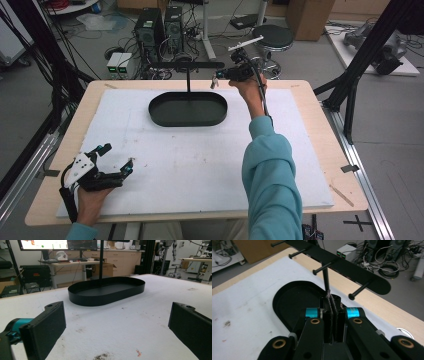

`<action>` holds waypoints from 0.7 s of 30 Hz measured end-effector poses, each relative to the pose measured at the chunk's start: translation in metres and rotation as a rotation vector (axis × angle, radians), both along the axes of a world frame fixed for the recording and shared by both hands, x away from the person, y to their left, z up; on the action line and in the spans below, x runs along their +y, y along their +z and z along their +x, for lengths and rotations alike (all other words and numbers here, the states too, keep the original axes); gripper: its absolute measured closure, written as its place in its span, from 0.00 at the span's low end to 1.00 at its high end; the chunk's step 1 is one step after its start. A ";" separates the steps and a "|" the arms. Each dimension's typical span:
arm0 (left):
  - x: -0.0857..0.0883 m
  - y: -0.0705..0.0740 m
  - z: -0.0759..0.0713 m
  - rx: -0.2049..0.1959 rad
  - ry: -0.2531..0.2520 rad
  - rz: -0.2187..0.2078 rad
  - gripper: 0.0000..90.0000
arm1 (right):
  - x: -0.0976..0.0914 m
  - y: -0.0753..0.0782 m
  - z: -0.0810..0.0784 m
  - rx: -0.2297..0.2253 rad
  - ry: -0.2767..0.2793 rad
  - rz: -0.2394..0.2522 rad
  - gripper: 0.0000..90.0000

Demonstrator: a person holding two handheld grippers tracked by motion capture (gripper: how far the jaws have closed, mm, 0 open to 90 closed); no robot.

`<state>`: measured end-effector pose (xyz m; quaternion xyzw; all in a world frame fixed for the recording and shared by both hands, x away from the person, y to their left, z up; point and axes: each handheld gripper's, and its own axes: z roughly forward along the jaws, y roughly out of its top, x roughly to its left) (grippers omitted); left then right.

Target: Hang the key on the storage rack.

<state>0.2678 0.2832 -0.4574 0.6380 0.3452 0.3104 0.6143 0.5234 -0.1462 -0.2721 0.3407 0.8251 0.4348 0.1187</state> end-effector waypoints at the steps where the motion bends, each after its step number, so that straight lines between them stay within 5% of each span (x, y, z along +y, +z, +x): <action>1: 0.000 0.000 0.000 0.000 0.000 0.000 0.02 | 0.000 -0.001 0.001 0.008 -0.006 0.004 0.99; 21: 0.000 0.000 0.000 -0.001 -0.001 -0.001 0.02 | -0.001 -0.014 0.012 -0.013 -0.051 0.004 0.99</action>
